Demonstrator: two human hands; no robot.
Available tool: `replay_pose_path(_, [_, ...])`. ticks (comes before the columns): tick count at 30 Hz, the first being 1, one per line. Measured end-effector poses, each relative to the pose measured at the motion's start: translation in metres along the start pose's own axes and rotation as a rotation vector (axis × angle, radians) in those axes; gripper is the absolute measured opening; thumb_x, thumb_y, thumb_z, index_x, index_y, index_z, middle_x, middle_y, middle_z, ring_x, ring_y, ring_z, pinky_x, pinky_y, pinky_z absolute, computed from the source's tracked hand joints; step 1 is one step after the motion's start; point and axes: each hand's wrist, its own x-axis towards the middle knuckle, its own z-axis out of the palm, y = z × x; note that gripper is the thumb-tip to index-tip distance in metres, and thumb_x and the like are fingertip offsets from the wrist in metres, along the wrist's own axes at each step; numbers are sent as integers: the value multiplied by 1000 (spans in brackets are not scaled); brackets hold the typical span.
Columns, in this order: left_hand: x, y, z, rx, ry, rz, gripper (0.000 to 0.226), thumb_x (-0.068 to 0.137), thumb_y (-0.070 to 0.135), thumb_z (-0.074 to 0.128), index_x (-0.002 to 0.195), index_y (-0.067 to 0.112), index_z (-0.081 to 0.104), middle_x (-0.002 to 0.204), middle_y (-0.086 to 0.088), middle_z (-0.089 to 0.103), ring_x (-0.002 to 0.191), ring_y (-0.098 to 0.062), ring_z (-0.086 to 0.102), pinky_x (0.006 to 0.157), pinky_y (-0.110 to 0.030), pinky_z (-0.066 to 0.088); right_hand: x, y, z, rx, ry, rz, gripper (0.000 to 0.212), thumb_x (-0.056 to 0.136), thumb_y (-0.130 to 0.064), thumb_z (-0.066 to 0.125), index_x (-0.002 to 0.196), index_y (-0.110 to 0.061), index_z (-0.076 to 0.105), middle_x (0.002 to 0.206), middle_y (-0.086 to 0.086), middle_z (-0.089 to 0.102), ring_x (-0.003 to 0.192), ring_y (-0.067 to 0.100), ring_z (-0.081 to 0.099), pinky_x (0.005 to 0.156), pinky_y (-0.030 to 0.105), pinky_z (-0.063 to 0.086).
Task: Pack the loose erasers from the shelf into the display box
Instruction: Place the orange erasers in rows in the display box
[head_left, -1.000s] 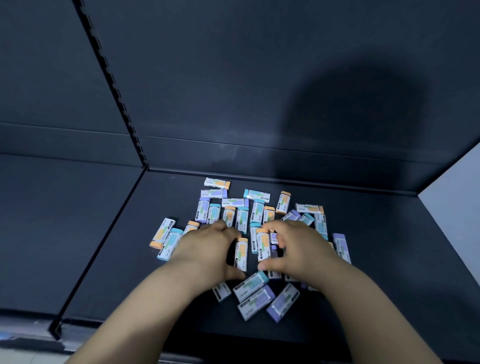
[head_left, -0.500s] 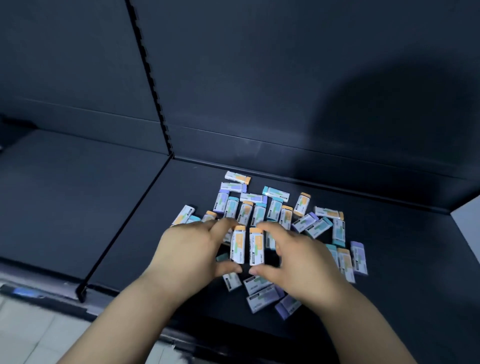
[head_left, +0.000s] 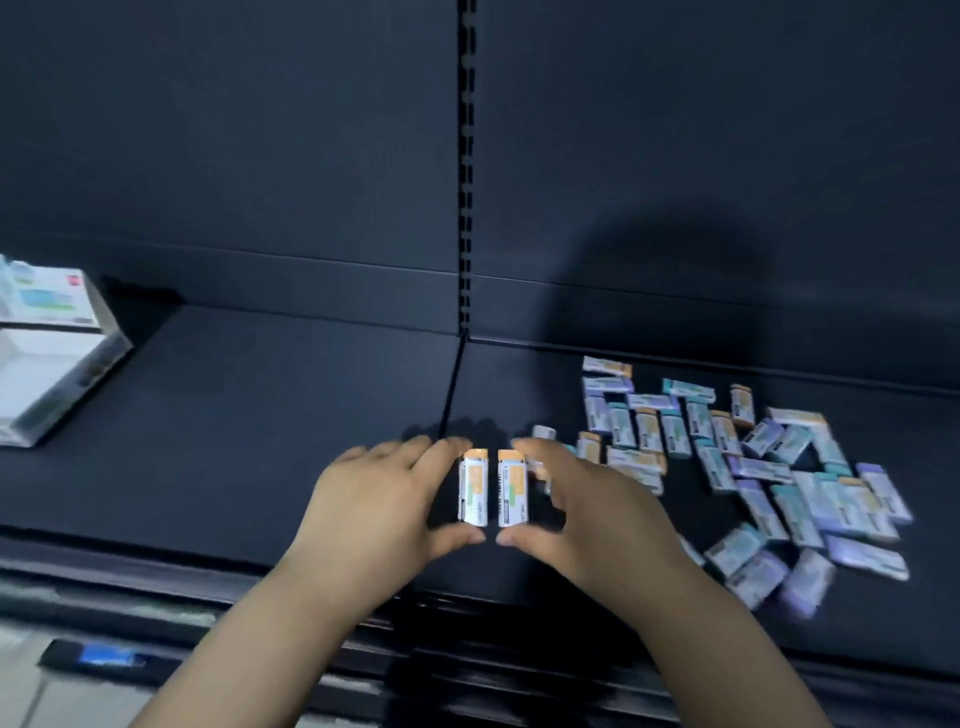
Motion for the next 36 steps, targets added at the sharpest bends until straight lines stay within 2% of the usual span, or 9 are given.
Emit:
replay_pose_path(3, [-16,-47,-17,-4,15,57,67,53,65,65,104,22,64,72,10,64,63,-16,65,55,-27,47,9,-49,16,31,31,36,75,75,-58,65,137,-48,23,121,-16,57,109,4,54,85,22,42])
replay_pose_path(6, [-29,-88,-32,7,12,72,67,55,66,61,105,20,66,70,10,63,61,-15,64,54,-27,47,15,-94,30,95,44,55,75,76,-57,65,137,-49,23,119,-15,58,107,3,54,83,21,44])
replay_pose_path(13, [-40,-125,-41,22,-24,107,71,50,66,71,105,21,67,68,10,63,59,-13,64,53,-25,47,25,-130,38,105,28,74,76,77,-57,64,139,-47,21,120,-15,57,107,1,55,85,19,45])
replay_pose_path(18, [-45,-147,-46,54,-64,58,73,47,64,75,104,20,67,72,9,66,62,-15,66,54,-27,50,44,-148,38,32,-30,32,75,78,-57,61,140,-45,20,88,-22,43,88,0,47,74,18,37])
replay_pose_path(21, [-51,-167,-49,70,-74,26,74,44,64,76,103,20,68,70,9,65,61,-15,66,55,-26,50,60,-164,41,4,-44,-14,73,80,-58,59,140,-45,20,99,-21,48,91,-1,48,77,17,38])
replay_pose_path(25, [-63,-202,-53,68,-106,-33,75,42,62,80,103,19,68,69,8,64,59,-16,65,53,-27,50,81,-191,55,-12,-63,-28,73,79,-58,59,140,-44,22,90,-23,36,90,-1,46,76,17,34])
replay_pose_path(28, [-71,-236,-54,69,-106,-39,76,39,60,83,102,20,69,68,8,64,58,-15,64,51,-28,49,98,-219,70,2,-68,-20,72,78,-58,61,138,-45,24,77,-26,32,75,-3,41,71,16,32])
replay_pose_path(36, [-88,-371,-73,0,-39,-5,69,44,56,84,104,25,69,64,11,60,53,-13,60,44,-24,42,162,-330,125,94,34,27,73,74,-58,65,136,-47,28,73,-20,36,67,-5,40,60,12,32])
